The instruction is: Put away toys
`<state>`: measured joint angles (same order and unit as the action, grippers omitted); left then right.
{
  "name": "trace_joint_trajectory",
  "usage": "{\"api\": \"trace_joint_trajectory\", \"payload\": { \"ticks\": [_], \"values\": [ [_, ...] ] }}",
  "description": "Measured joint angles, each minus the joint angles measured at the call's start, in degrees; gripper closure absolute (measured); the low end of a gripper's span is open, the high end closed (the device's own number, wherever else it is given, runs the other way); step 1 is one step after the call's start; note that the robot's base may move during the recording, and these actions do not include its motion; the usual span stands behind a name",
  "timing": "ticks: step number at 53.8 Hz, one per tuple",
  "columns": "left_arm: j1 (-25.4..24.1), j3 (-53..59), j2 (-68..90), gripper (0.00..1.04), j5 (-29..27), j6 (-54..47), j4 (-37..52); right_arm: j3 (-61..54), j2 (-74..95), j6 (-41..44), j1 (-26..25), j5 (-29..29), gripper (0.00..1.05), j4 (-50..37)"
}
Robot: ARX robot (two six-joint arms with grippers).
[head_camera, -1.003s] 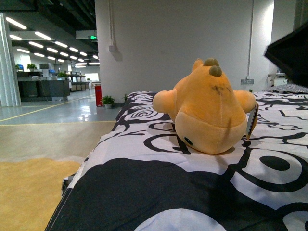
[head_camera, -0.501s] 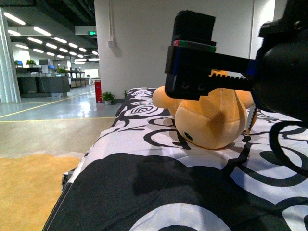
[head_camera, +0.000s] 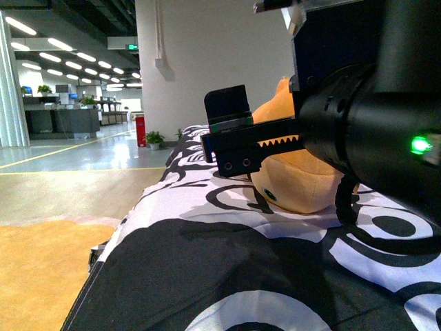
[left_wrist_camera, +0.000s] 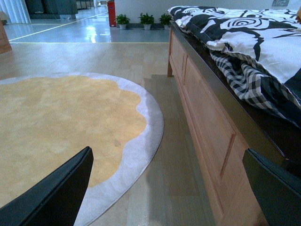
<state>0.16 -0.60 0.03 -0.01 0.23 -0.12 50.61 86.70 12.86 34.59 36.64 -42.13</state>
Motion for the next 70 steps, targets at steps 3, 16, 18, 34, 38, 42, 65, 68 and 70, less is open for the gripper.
{"api": "trace_joint_trajectory", "payload": {
  "ticks": [3,16,18,34,38,42,65,68,70],
  "values": [
    [0.00,0.00,0.00,0.06,0.00,0.00,0.00,1.99,0.66,0.35,-0.39,0.96,0.07,3.67],
    [0.00,0.00,0.00,0.06,0.02,0.00,0.00,12.90,3.04,-0.02,-2.75,1.64,0.07,23.39],
    [0.00,0.00,0.00,0.06,0.00,0.00,0.00,14.16,3.32,-0.13,-3.21,1.46,0.07,25.73],
    [0.00,0.00,0.00,0.06,0.00,0.00,0.00,20.79,4.85,-1.29,-6.29,-1.60,0.07,37.51],
    [0.00,0.00,0.00,0.06,0.00,0.00,0.00,21.07,4.94,-1.27,-6.60,-2.10,0.07,37.86],
    [0.00,0.00,0.00,0.06,0.00,0.00,0.00,21.20,4.98,-1.09,-6.78,-2.97,0.15,37.90],
    [0.00,0.00,0.00,0.06,0.02,0.00,0.00,21.18,5.20,-2.45,-7.32,-9.03,0.77,36.20],
    [0.00,0.00,0.00,0.06,0.00,0.00,0.00,21.14,5.20,-3.15,-7.41,-10.03,0.85,35.32],
    [0.00,0.00,0.00,0.06,0.02,0.00,0.00,20.96,5.14,-3.48,-7.45,-10.82,0.89,34.42]
  ]
}}
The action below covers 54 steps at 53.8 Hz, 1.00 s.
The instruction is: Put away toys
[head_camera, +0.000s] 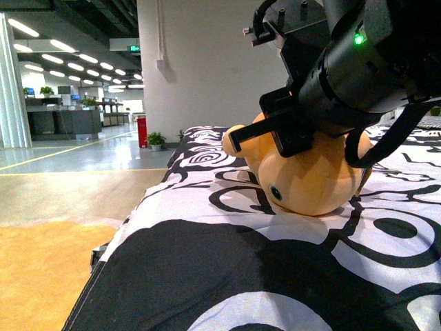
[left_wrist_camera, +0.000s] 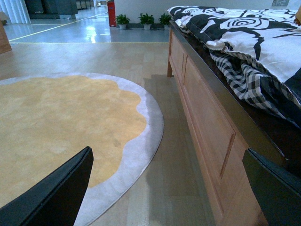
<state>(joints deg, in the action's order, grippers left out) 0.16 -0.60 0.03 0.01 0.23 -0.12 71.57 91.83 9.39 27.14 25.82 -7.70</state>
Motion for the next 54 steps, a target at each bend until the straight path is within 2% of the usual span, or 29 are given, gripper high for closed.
{"api": "trace_joint_trajectory", "payload": {
  "ticks": [6,21,33,44,54],
  "values": [
    [0.00,0.00,0.00,0.06,-0.02,0.00,0.00,-0.96,-0.96,-0.74,-0.39,-2.32,0.98,-2.56],
    [0.00,0.00,0.00,0.06,-0.02,0.00,0.00,-4.35,-11.67,-2.95,-5.16,-13.20,0.98,-6.12],
    [0.00,0.00,0.00,0.06,-0.02,0.00,0.00,-8.17,-22.67,-6.25,-14.51,-25.20,0.98,-8.74],
    [0.00,0.00,0.00,0.06,0.00,0.00,0.00,-16.66,-35.15,-13.29,-28.24,-35.76,0.98,-8.76],
    [0.00,0.00,0.00,0.06,0.00,0.00,0.00,-24.30,-43.25,-16.20,-31.80,-40.65,0.98,-8.81]
  ]
}}
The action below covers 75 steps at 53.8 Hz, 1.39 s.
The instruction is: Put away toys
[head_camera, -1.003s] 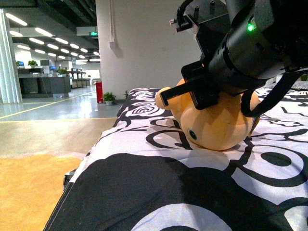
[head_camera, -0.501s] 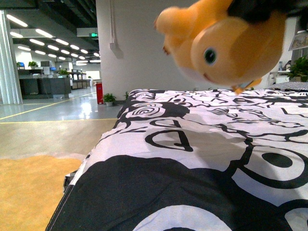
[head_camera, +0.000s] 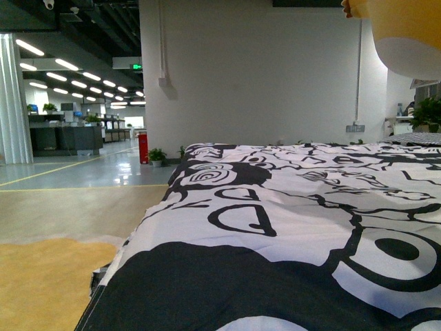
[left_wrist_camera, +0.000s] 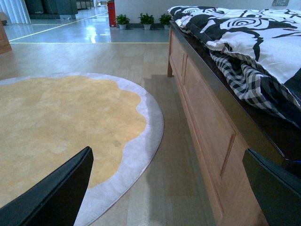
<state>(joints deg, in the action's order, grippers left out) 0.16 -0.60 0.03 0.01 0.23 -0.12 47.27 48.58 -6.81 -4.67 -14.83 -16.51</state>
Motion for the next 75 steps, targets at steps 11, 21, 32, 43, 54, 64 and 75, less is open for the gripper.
{"api": "trace_joint_trajectory", "payload": {
  "ticks": [11,21,32,43,54,64,75],
  "values": [
    [0.00,0.00,0.00,0.06,-0.02,0.00,0.00,-6.14,-7.82,-2.97,-2.99,-4.28,0.98,0.42],
    [0.00,0.00,0.00,0.06,0.00,0.00,0.00,-8.63,-10.88,-3.96,-2.95,-4.61,0.98,2.47],
    [0.00,0.00,0.00,0.06,-0.02,0.00,0.00,-8.72,-11.06,-3.93,-2.69,-4.52,0.98,2.71],
    [0.00,0.00,0.00,0.06,-0.02,0.00,0.00,-7.23,-11.98,-0.07,1.33,5.79,0.98,11.96],
    [0.00,0.00,0.00,0.06,0.00,0.00,0.00,-19.12,-18.34,5.25,4.35,15.26,0.98,15.76],
    [0.00,0.00,0.00,0.06,-0.02,0.00,0.00,-26.69,-23.30,6.32,4.46,14.88,0.98,12.20],
    [0.00,0.00,0.00,0.06,-0.02,0.00,0.00,-33.09,-27.76,6.49,4.46,14.84,0.98,9.84]
  ]
}}
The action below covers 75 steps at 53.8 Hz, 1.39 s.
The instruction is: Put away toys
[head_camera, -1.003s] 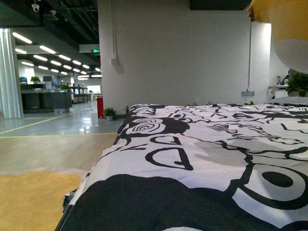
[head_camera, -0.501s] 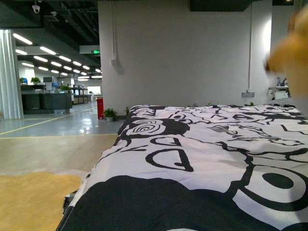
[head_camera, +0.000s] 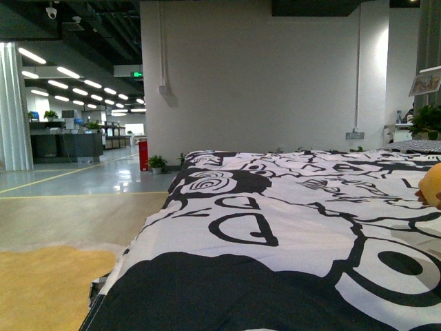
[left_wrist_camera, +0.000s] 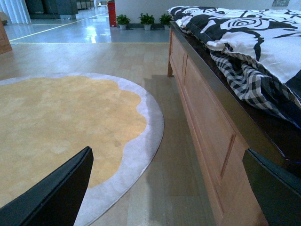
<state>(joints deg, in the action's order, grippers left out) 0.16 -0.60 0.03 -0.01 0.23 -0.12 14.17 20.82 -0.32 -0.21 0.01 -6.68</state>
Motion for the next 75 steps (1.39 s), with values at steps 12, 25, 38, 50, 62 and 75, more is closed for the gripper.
{"api": "trace_joint_trajectory", "payload": {
  "ticks": [12,25,38,50,62,75],
  "values": [
    [0.00,0.00,0.00,0.06,0.00,0.00,0.00,-4.22,-3.65,0.00,0.00,-0.07,0.98,-0.92],
    [0.00,0.00,0.00,0.06,0.00,0.00,0.00,-7.28,-6.91,0.02,0.00,-0.04,0.98,-1.11],
    [0.00,0.00,0.00,0.06,0.00,0.00,0.00,-9.22,-10.54,0.04,0.00,-0.04,0.98,0.50],
    [0.00,0.00,0.00,0.06,0.00,0.00,0.00,-10.36,-17.75,0.11,0.02,-0.02,0.98,6.54],
    [0.00,0.00,0.00,0.06,0.00,0.00,0.00,-12.24,-19.82,0.15,0.02,-0.02,0.98,6.36],
    [0.00,0.00,0.00,0.06,0.00,0.00,0.00,-13.35,-20.63,0.15,0.02,-0.04,0.98,6.38]
  ]
}}
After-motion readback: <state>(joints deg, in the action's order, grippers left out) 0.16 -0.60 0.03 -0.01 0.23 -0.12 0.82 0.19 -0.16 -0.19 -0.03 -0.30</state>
